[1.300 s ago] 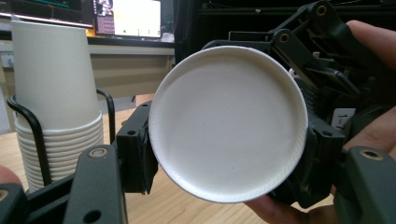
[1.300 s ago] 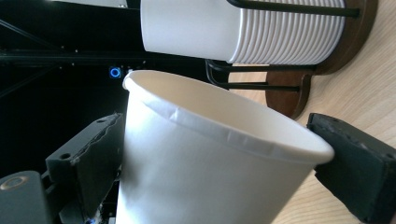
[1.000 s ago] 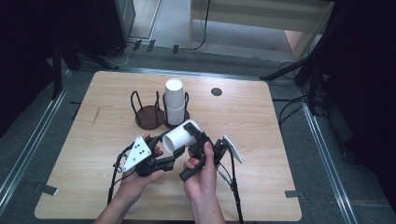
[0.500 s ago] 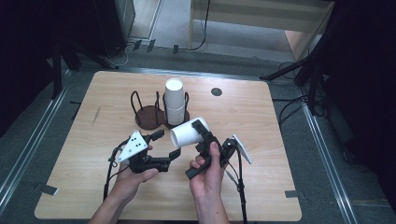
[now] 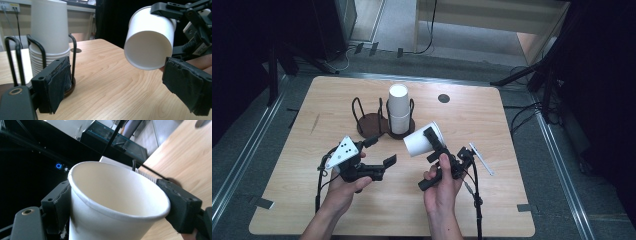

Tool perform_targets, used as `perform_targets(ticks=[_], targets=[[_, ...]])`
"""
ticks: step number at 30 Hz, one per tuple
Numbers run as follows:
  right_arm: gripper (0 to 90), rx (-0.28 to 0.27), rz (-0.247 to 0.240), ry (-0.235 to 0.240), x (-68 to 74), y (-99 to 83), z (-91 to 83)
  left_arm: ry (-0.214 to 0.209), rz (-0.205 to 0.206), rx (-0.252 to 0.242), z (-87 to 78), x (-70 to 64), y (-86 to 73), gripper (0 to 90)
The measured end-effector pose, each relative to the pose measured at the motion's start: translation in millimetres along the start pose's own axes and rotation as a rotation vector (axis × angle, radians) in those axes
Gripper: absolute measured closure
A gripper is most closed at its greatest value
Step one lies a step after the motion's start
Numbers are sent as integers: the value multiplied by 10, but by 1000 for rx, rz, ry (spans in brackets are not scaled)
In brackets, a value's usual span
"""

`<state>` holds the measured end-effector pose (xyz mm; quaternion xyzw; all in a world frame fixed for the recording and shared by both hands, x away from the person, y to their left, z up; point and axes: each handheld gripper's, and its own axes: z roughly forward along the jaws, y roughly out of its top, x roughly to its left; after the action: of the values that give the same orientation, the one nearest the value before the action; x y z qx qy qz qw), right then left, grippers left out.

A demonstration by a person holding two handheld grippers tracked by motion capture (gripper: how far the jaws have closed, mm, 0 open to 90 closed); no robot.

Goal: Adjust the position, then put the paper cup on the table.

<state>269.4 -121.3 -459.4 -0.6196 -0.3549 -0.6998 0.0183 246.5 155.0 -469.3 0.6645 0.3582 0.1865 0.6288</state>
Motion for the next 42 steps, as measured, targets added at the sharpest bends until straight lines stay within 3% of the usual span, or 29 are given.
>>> perform_targets(ticks=[1,2,3,6,9,12,13,14,19,20,27,28,31,32,35,42], targets=[[181,0,0,0,0,0,0,0,0,0,0,0,0,89],[181,-14,-44,-2,20,18,-5,5,-5,-4,-22,26,9,89],[181,-14,-44,-2,20,18,-5,5,-5,-4,-22,26,9,89],[181,-38,-132,-12,65,48,-24,15,-15,-11,-62,70,25,88],[181,-50,-171,-12,87,66,-27,22,-14,-9,-81,96,28,88],[181,-62,-251,-20,121,87,-31,32,-20,-2,-113,130,30,85],[181,-62,-251,-20,121,87,-31,37,-20,-1,-124,142,32,85],[182,-67,-302,-19,137,94,-29,49,-21,4,-148,166,35,83],[181,-75,-372,-31,155,114,-14,87,-30,13,-214,235,26,61],[181,-86,-406,-42,166,143,-17,96,-40,19,-243,273,21,37],[181,-111,-484,-57,200,226,-21,147,-62,23,-346,359,-14,16],[181,-116,-515,-66,209,251,-16,164,-64,37,-380,387,-31,10],[181,-124,-541,-72,215,270,-10,182,-71,50,-421,414,-49,0],[181,-123,-569,-76,211,286,-7,196,-79,60,-469,448,-71,0],[181,-132,-587,-77,201,297,-2,217,-90,71,-516,491,-99,0],[182,-124,-682,-113,146,326,45,270,-108,79,-651,629,-209,0]])
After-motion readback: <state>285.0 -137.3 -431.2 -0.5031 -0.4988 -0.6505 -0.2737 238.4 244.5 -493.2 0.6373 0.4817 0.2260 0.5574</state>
